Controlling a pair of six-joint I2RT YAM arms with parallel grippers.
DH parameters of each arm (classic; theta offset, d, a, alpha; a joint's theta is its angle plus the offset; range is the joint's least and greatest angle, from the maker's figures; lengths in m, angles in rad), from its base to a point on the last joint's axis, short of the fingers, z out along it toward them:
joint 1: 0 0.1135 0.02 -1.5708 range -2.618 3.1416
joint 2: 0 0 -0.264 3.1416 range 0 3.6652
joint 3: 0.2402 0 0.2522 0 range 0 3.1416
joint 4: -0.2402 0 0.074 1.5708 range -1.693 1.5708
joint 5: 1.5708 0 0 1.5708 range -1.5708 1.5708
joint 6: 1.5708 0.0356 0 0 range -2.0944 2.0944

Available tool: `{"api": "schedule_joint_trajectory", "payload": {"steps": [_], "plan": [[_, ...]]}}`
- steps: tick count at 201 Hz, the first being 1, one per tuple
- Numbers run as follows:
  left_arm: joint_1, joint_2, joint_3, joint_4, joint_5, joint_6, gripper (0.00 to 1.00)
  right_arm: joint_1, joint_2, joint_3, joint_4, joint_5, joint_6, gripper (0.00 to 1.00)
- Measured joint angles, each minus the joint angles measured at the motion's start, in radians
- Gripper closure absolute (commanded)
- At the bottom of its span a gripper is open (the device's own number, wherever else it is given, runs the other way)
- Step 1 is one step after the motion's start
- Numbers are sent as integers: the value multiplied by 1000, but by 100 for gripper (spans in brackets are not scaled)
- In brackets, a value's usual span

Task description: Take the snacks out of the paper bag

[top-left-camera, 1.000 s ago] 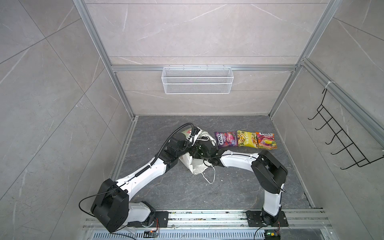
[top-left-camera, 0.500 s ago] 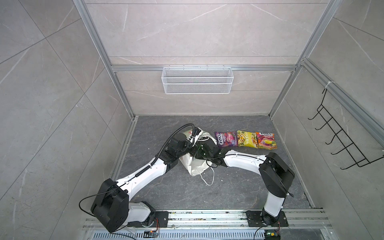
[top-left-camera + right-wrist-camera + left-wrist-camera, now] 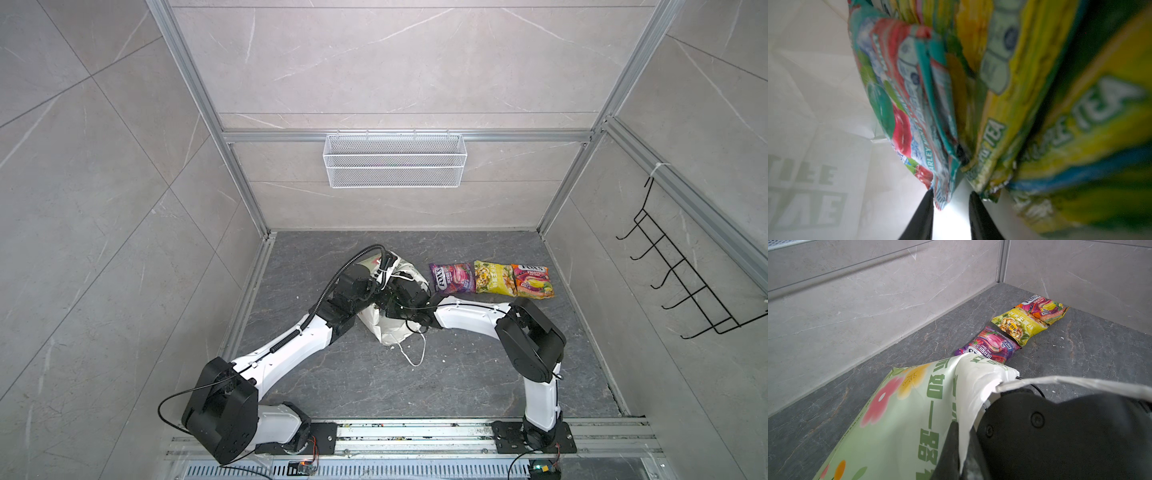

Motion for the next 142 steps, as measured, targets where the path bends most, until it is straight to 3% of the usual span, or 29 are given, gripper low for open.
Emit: {"api": "schedule_joint_trajectory", "payload": {"steps": [25,55,93,142], "plan": [[1,9,0,0,-8,0,100,0,20,0,37,0,4,73],[3,15,0,0,-18,0,100,0,39,0,83,2,10,84],[2,15,0,7,-14,0,100,0,40,-15,139,3,11,89],[0,16,0,6,0,-1,100,0,39,-37,197,0,24,67]]}}
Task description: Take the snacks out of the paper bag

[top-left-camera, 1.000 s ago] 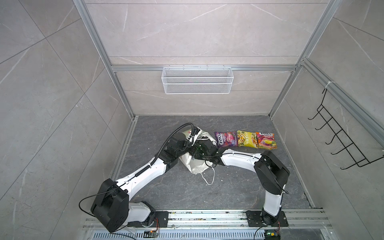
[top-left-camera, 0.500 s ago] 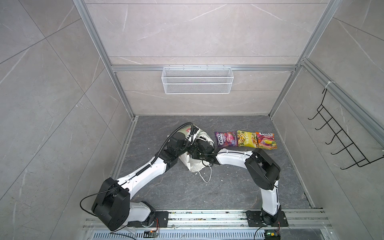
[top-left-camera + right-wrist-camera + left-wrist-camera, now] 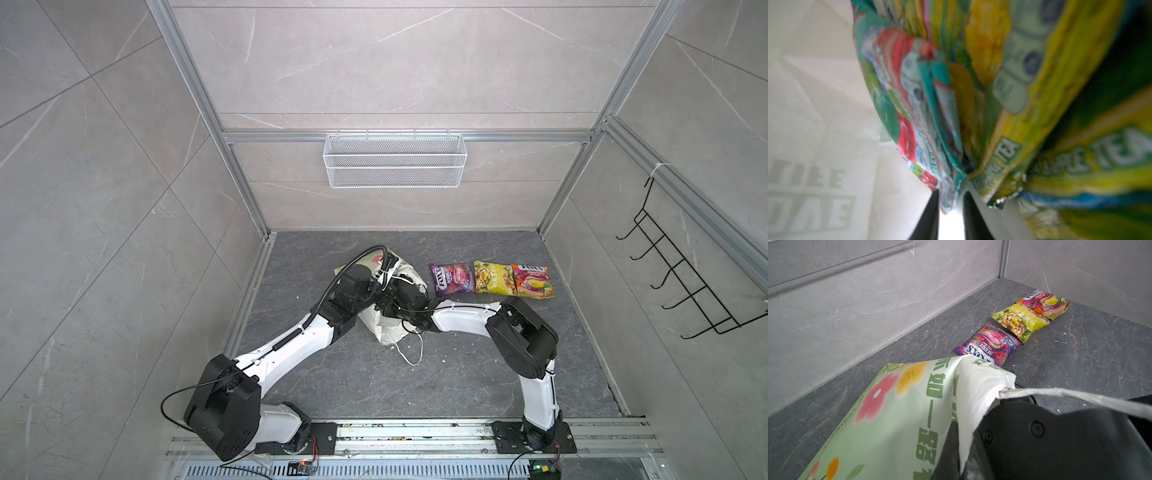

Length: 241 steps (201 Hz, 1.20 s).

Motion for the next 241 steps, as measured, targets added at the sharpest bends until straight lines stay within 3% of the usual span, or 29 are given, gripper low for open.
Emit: {"api": "schedule_joint_trajectory", "payload": {"steps": [38,113,167,241], "plan": [[0,4,0,9,1,0,100,0,2,0,21,3,23,65],[5,16,0,-1,-8,0,100,0,45,3,93,37,59,89],[-8,16,-5,0,7,0,100,0,22,-50,140,34,50,93],[-17,22,-7,26,27,0,100,0,-154,-177,133,32,24,93]]}}
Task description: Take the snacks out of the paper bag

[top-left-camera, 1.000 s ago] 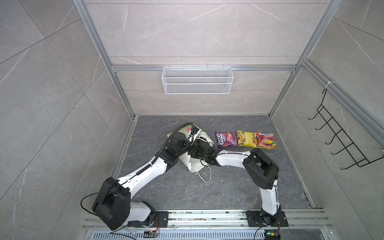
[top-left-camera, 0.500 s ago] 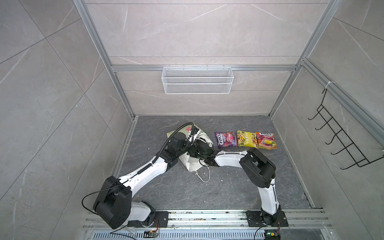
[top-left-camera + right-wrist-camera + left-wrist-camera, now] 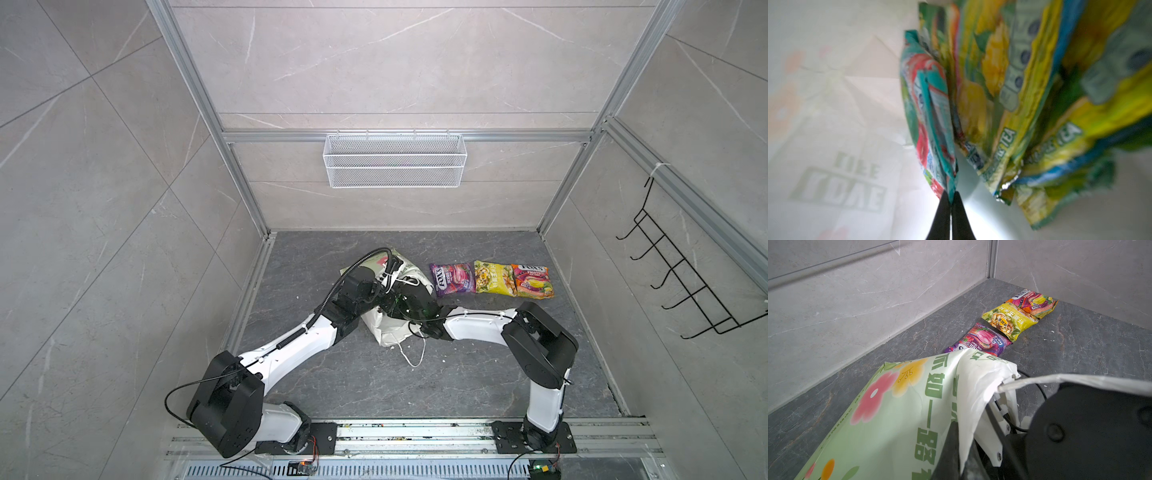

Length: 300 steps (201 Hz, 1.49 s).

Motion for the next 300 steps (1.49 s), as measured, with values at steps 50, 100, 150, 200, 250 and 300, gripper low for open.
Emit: {"api": "schedule_joint_trajectory", "payload": {"steps": [50,100,150,200,250,300], "plan": [[-1,13,0,17,7,0,100,1,-82,-37,-67,-3,-7,93],[-1,14,0,23,5,0,100,7,-196,-57,-169,-44,-27,93],[-3,21,0,20,2,0,100,31,-319,-116,-274,-42,-57,93],[-5,26,0,19,2,-4,100,39,-418,-216,-298,-23,-68,92],[-5,37,0,14,2,-9,100,42,-420,-297,-280,-26,-44,74],[-5,45,13,-11,2,-9,100,43,-459,-339,-204,-6,-14,61]]}}
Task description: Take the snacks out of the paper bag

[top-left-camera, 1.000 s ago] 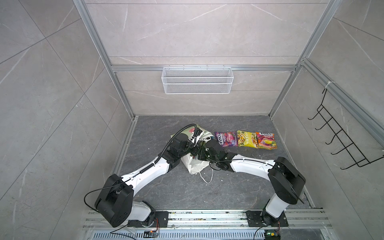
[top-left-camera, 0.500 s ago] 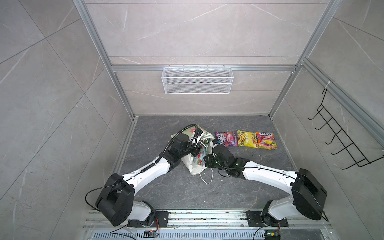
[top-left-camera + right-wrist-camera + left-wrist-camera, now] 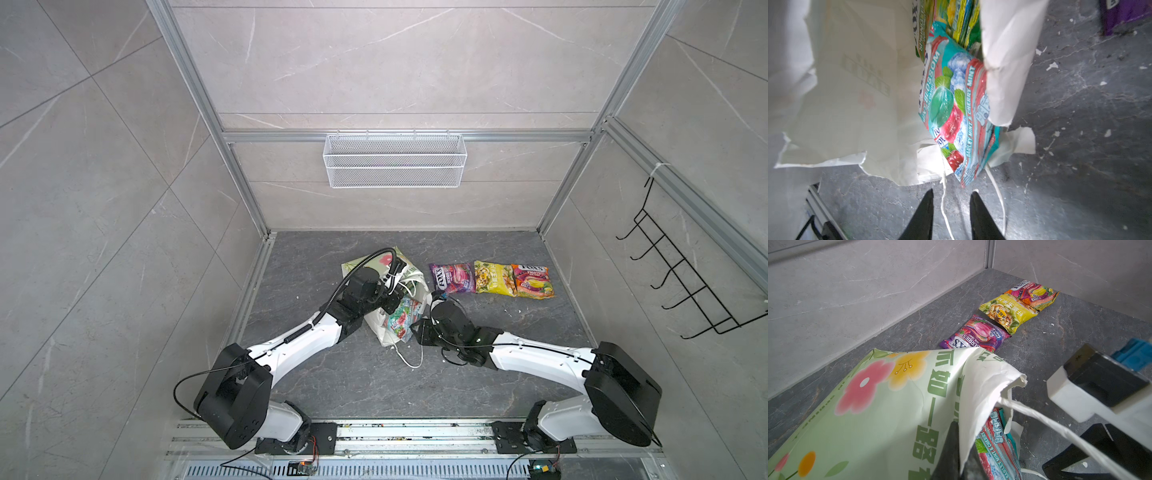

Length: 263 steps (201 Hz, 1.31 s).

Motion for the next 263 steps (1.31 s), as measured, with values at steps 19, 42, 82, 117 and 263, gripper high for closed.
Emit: {"api": "schedule_joint_trajectory", "payload": {"steps": [19,42,82,117,263], "plan": [[0,0,0,0,0,0,100,0,-3,0,28,31,14,56],[0,0,0,0,1,0,100,-2,-2,-1,55,50,19,56],[0,0,0,1,5,-11,100,-49,42,-2,101,45,23,56],[0,0,-5,8,5,-16,100,-93,119,-2,133,36,10,56],[0,12,-5,20,24,-19,100,-111,340,23,377,14,-34,77]]}}
